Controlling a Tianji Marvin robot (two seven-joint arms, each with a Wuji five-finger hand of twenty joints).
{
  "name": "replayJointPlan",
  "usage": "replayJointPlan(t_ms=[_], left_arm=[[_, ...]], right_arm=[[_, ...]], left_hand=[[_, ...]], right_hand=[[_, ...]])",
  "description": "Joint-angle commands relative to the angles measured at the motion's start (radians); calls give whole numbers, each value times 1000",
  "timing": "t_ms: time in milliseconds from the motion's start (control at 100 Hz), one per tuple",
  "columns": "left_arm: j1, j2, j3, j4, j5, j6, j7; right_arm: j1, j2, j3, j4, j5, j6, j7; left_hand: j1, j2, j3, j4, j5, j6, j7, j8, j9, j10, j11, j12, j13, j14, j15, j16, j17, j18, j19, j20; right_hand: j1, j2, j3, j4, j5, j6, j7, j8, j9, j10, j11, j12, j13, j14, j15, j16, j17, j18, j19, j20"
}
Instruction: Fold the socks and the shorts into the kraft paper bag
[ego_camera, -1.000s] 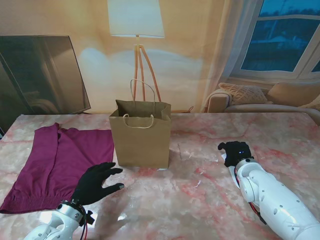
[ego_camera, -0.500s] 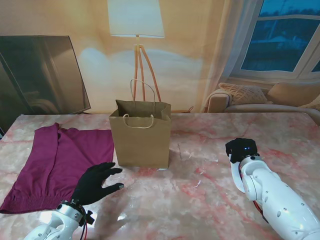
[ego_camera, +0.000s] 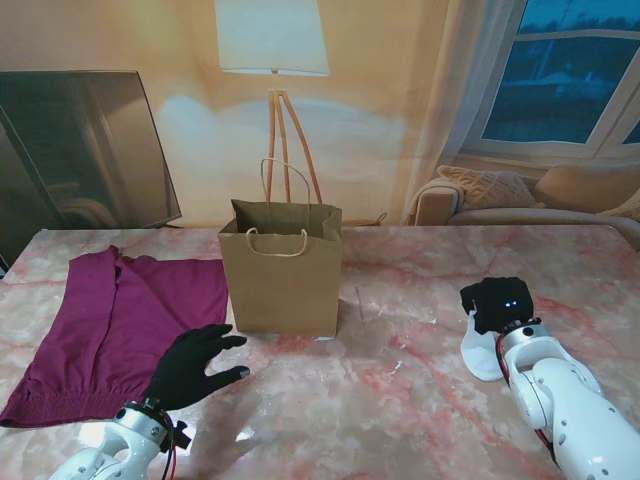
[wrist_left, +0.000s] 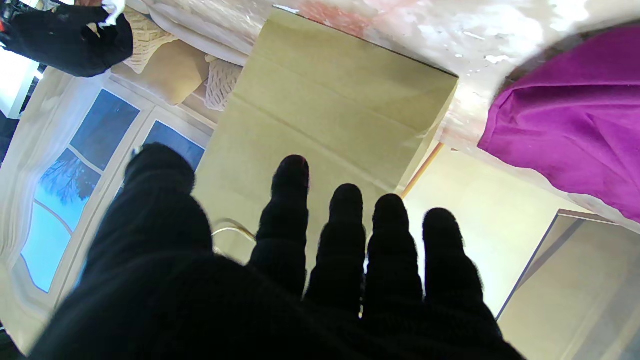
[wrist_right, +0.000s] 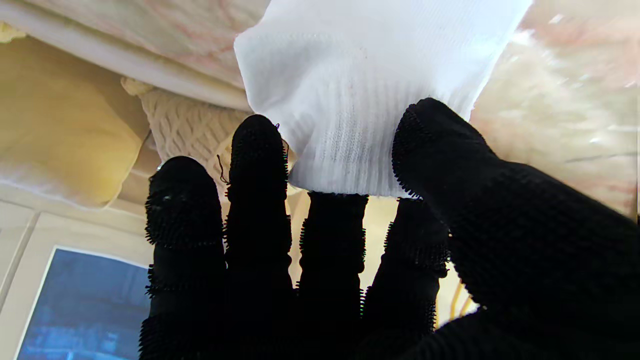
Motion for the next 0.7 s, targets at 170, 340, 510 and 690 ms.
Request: replayJointPlan(t_ms=[170, 340, 510, 690], left_arm=[[3, -1, 3, -3, -4, 1, 1], [6, 0, -1, -7, -1, 0, 0], [11, 0, -7, -14, 2, 1, -1], [14, 0, -11, -16, 2, 5, -2]], right_arm=[[-121, 9, 20, -48, -9, -6, 17], [-187, 9, 45, -89, -13, -29, 49], [-275, 4, 131, -221, -13, -88, 191], [-337, -11, 203, -323, 30, -111, 214]], left_hand=[[19, 26, -14, 54, 13, -17, 9, 17, -29, -35, -15, -11, -36, -32, -18, -12, -5, -16, -12, -12], [17, 26, -16, 54, 10, -16, 8, 17, -29, -33, -16, -11, -37, -30, -18, -12, -5, -15, -12, -12], [18, 30, -17, 54, 11, -17, 8, 17, -30, -34, -17, -11, -37, -30, -18, -12, -5, -17, -12, -12], [17, 31, -19, 55, 11, -16, 9, 18, -32, -30, -18, -10, -39, -27, -19, -11, -5, -16, -12, -12]], right_hand=[[-28, -44, -2, -57, 60, -5, 53, 18, 45, 30, 14, -2, 55, 24, 52, 29, 72, -21, 166, 93], [-105, -19, -29, -79, 20, 36, 13, -34, 19, 24, -12, -24, 31, 30, 10, 14, 40, -9, 141, 93], [-357, 186, -182, 128, -33, 159, -317, 137, -91, 17, -100, -101, -74, 36, -95, -25, -70, -17, 94, 143], [-381, 346, -305, 173, -48, 156, -338, 158, -140, 25, -139, -114, -134, 39, -121, -34, -136, -9, 43, 168]])
